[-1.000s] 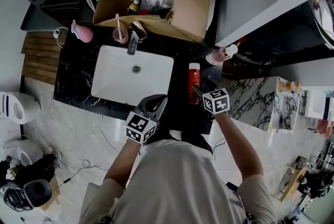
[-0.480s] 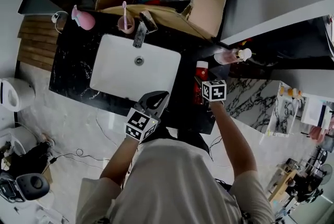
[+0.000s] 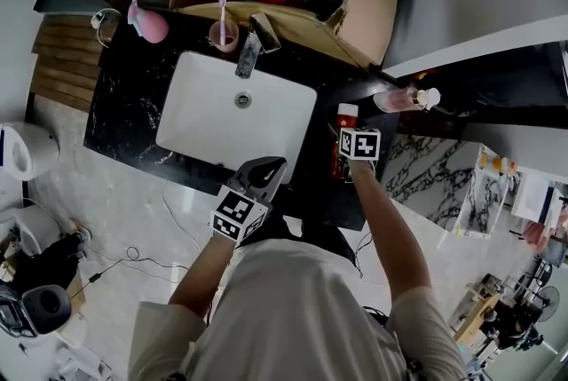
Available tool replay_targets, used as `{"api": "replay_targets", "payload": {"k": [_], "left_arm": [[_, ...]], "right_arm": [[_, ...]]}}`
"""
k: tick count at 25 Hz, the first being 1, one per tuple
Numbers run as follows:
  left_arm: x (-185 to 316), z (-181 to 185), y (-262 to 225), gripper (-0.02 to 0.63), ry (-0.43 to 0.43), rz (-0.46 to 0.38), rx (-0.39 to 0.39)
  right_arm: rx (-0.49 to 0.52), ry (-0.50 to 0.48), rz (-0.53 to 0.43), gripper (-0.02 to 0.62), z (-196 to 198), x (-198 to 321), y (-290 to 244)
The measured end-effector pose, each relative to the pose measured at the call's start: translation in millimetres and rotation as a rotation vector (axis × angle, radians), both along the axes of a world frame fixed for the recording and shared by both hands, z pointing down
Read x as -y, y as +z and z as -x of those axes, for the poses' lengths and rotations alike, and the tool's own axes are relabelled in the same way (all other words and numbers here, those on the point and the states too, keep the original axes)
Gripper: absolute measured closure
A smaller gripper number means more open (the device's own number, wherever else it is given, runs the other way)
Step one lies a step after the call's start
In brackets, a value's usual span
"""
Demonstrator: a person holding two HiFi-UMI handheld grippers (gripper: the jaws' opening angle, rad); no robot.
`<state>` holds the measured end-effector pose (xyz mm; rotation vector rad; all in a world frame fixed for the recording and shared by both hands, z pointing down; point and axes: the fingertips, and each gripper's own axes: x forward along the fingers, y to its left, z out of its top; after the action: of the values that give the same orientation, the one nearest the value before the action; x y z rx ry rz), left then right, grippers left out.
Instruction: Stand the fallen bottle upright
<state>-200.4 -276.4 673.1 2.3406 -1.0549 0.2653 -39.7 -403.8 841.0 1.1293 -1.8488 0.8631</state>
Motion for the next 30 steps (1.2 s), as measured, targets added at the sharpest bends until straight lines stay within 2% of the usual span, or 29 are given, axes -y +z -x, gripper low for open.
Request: {"api": "replay_targets", "payload": {"k": [5, 8, 13, 19, 24, 30], "left_arm": [[-3.9, 5.6, 3.9, 0.6, -0.011, 0.008, 0.001], [-6.2, 5.7, 3.1, 0.6, -0.01, 0.007, 0.002], [-5.9, 6.1, -6.0, 0.6, -0.006, -0.011, 0.008], [-9.5, 4.2, -16.2, 0.6, 0.002, -0.033, 0.016], [-16.3, -0.6, -23.6, 0.6, 0.01, -0.042, 0.019], [-20.1, -1.7, -35.1, 0.6, 0.008, -0.062, 0.026]], "right_arm": [[-0.032, 0.051, 0.018, 0.261, 0.5, 7.4, 3.3], [-0.006, 0.07, 0.012, 0.265, -0.2, 9.8, 1.1], [0.051, 0.045, 0.001, 0.279, 1.1, 5.8, -11.2], [0.121, -0.015, -0.048, 0.282, 5.8, -5.7, -32.9], [0.132, -0.069, -0.139, 0.282, 3.6, -11.3, -61.1], [0.146, -0.069, -0.21, 0.287, -7.5, -12.7, -84.9]]}}
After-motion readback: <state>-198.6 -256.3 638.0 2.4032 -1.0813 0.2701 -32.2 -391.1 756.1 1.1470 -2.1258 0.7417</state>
